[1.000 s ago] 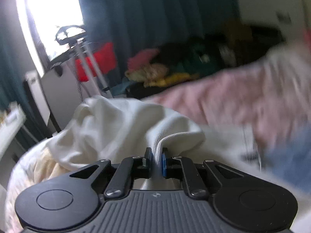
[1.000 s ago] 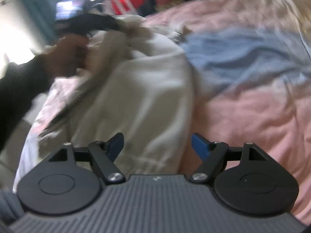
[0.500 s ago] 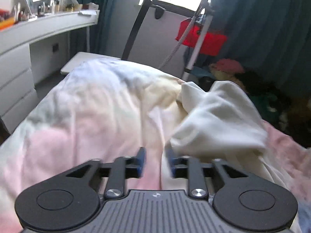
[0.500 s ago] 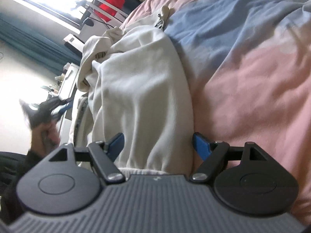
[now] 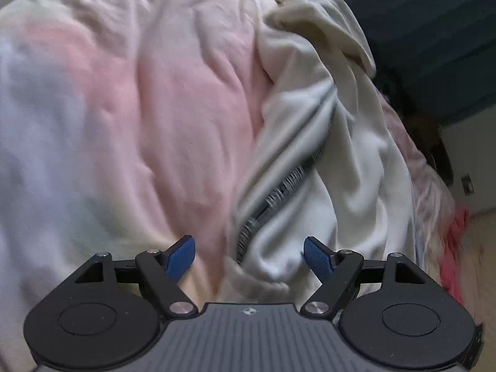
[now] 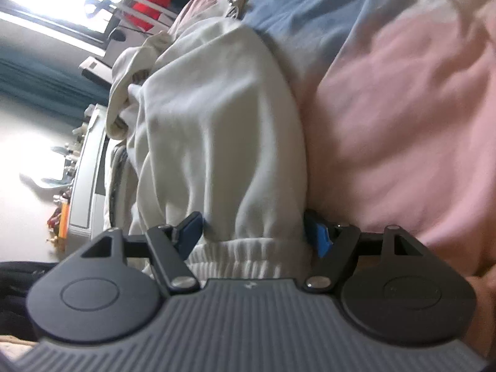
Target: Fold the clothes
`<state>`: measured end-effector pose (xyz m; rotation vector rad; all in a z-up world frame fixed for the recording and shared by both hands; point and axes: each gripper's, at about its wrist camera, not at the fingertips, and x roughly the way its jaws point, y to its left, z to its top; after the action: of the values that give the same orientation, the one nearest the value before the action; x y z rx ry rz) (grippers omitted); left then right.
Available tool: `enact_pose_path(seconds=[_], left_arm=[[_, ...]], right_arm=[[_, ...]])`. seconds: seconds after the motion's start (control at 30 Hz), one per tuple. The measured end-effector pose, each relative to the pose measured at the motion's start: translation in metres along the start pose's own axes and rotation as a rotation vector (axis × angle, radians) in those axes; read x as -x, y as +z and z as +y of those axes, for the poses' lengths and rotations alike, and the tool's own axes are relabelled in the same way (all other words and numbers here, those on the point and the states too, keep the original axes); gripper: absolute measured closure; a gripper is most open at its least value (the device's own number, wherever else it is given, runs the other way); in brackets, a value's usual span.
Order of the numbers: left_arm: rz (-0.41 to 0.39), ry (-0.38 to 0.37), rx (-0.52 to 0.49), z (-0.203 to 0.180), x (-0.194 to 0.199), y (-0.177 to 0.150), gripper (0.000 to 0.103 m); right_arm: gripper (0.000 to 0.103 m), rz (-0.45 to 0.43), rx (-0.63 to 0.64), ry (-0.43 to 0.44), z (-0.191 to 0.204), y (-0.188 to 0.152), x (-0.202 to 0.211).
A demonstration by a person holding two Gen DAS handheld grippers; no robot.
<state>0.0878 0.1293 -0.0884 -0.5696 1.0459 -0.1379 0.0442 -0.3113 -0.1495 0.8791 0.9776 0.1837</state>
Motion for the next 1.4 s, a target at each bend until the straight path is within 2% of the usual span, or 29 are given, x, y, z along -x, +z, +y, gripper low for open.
enact_pose_path(seconds=[0.1,0.13,0.17,0.2,0.23,0.27,0.4,0.5,0.63,0.73,0.83,0.9,0.97,1.1,1.2,1.3,1.33,1.4], left_arm=[[-0.015,0.042,-0.081,-0.014,-0.006,-0.008,0.026],[-0.02,0.056,-0.109,-0.018,-0.007,-0.01,0.038],[-0.03,0.063,-0.129,-0.022,-0.008,-0.012,0.055],[-0.045,0.06,-0.13,-0.023,-0.004,-0.013,0.064],[-0.057,0.058,-0.116,-0.021,0.0,-0.012,0.078],[-0.07,0.052,-0.094,-0.018,0.006,-0.01,0.085],[-0.213,0.002,0.014,0.0,0.055,0.016,0.088],[-0.329,0.011,0.054,0.01,0.098,0.051,0.09],[-0.472,0.095,0.057,0.025,0.153,0.112,0.091],[-0.563,0.187,0.058,0.04,0.187,0.171,0.092],[-0.623,0.288,0.041,0.057,0.201,0.226,0.092],[-0.634,0.36,0.043,0.074,0.2,0.256,0.092],[-0.622,0.418,0.054,0.095,0.183,0.283,0.092],[-0.565,0.522,0.038,0.136,0.114,0.33,0.092],[-0.494,0.559,0.059,0.165,0.064,0.348,0.091],[-0.425,0.556,0.11,0.183,0.04,0.357,0.088],[-0.413,0.554,0.116,0.185,0.038,0.357,0.086],[-0.4,0.573,0.099,0.184,0.039,0.353,0.074]], right_arm=[[0.048,0.012,-0.037,0.01,-0.003,-0.002,-0.004],[0.05,0.017,-0.045,0.02,-0.004,-0.003,-0.004],[0.057,0.024,-0.046,0.035,-0.003,-0.006,-0.003],[0.061,0.035,-0.048,0.057,-0.001,-0.009,-0.001],[0.063,0.044,-0.047,0.081,0.001,-0.012,0.0],[0.068,0.049,-0.037,0.102,0.005,-0.016,0.003],[0.073,0.06,0.014,0.185,0.033,-0.042,0.006],[0.076,0.095,0.038,0.282,0.071,-0.07,-0.01],[0.08,0.153,0.09,0.414,0.136,-0.108,-0.041],[0.095,0.221,0.129,0.497,0.193,-0.131,-0.079],[0.096,0.278,0.198,0.535,0.246,-0.152,-0.126],[0.096,0.314,0.214,0.547,0.27,-0.158,-0.166],[0.096,0.356,0.207,0.546,0.283,-0.163,-0.204],[0.096,0.432,0.19,0.53,0.293,-0.169,-0.265],[0.096,0.464,0.187,0.525,0.292,-0.165,-0.28],[0.094,0.499,0.207,0.523,0.294,-0.16,-0.286],[0.094,0.509,0.23,0.524,0.297,-0.158,-0.283],[0.092,0.511,0.303,0.513,0.307,-0.157,-0.267]])
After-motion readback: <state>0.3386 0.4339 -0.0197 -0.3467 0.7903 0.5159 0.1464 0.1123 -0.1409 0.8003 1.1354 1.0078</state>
